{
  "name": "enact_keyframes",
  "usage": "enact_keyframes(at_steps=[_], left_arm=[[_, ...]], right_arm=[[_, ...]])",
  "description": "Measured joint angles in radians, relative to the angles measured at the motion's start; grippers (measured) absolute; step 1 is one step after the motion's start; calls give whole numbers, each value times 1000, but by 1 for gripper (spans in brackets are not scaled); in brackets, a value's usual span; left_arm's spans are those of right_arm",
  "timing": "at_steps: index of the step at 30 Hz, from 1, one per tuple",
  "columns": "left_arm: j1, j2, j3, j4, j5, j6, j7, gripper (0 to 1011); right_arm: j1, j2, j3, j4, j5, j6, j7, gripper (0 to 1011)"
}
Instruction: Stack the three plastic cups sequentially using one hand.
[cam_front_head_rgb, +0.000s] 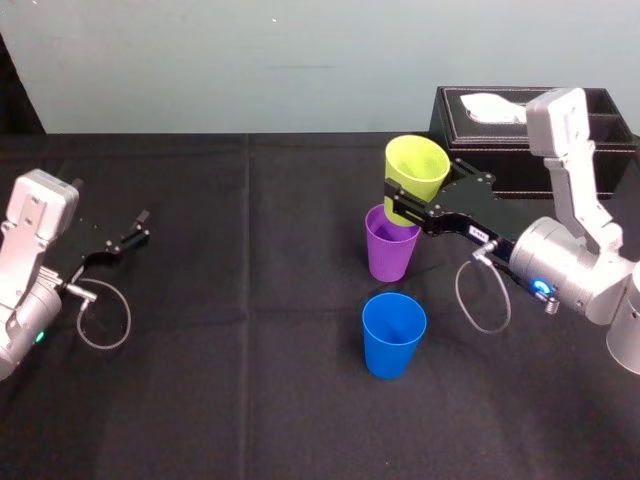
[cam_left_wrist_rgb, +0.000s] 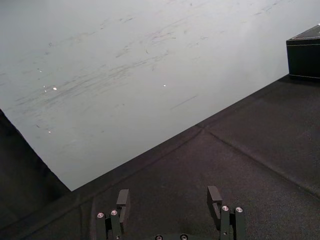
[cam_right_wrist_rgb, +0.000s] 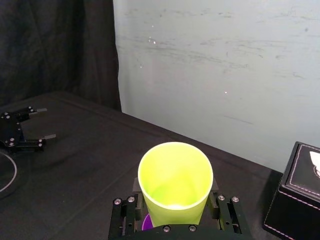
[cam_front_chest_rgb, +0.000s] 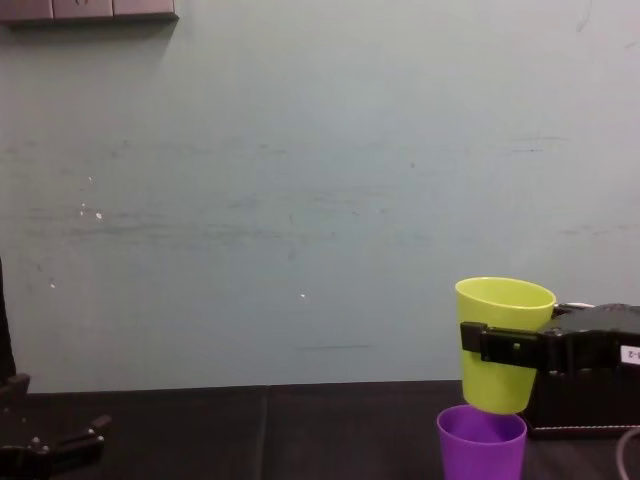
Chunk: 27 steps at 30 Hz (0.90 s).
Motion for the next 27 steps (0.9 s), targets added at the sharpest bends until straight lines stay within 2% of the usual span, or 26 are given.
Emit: enact_keyframes(at_steps=[13,27], left_arm=[[0,0,0,0,0,0,0,1011],[0,0,0,0,0,0,0,1011]], right_arm=[[51,-19,-31,54,-18,20,0,732],[60,-24,-40,73,-26,32,0,732]])
